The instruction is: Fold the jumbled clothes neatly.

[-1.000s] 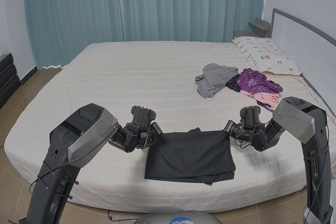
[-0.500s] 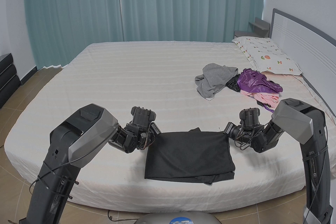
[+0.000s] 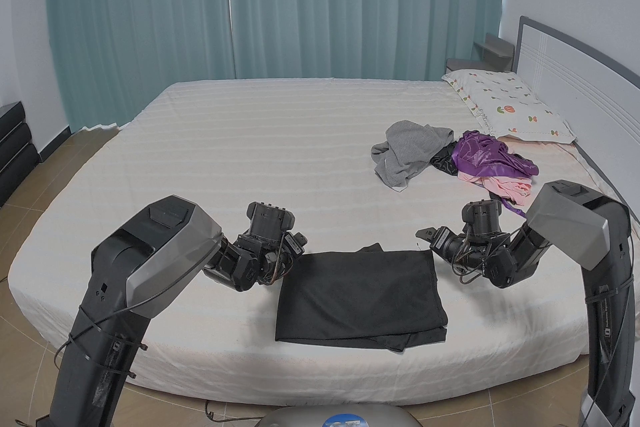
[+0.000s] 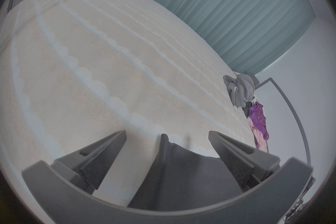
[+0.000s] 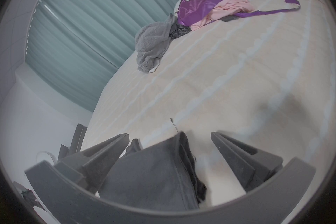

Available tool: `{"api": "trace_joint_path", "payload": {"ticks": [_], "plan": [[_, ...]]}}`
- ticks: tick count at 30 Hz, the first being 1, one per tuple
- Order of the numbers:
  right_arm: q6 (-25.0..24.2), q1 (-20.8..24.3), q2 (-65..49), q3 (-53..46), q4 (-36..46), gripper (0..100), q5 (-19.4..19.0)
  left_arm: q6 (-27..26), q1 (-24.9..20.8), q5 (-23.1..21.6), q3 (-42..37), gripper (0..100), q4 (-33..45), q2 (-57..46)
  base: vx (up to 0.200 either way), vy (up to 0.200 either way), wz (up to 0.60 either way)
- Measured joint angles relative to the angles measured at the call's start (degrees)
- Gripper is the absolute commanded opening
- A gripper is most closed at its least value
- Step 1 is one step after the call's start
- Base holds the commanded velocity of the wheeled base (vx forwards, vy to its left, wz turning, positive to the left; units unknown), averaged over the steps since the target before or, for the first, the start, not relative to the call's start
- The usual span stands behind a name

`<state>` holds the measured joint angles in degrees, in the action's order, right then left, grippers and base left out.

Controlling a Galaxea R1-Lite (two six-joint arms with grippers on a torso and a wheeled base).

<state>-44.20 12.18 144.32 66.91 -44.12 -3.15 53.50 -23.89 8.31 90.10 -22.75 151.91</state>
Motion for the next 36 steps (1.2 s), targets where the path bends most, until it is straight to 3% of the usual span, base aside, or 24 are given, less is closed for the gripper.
{"api": "trace_joint_path", "payload": {"ticks": [10,16,20,23,30,36], "plan": [[-3.83,-2.07,-9.35,-14.36,-1.50,100,-1.58,3.73,2.10,-0.68,-7.67,100,-0.34,-6.73,0.000,0.000,0.00],[-4.82,-2.26,-12.96,-24.44,-9.67,100,-1.08,4.06,3.23,-3.23,-14.56,100,-0.40,-12.43,0.000,0.000,0.00],[-5.50,-2.26,-14.40,-30.51,-15.38,100,-1.06,4.19,3.63,-7.28,-20.97,100,-1.15,-16.21,0.000,0.000,0.00],[-8.27,-2.27,-14.97,-33.88,-18.91,100,-1.15,4.39,3.75,-9.16,-24.39,100,-2.82,-18.20,0.000,0.000,0.00],[-11.36,-3.12,-15.13,-37.64,-23.87,100,-3.34,6.02,3.58,-9.75,-25.94,100,-3.96,-19.55,0.000,0.000,0.00],[-11.50,-3.94,-14.95,-38.80,-24.28,100,-4.02,6.51,2.62,-9.79,-26.36,100,-3.94,-19.91,0.000,-0.200,0.00]]}}
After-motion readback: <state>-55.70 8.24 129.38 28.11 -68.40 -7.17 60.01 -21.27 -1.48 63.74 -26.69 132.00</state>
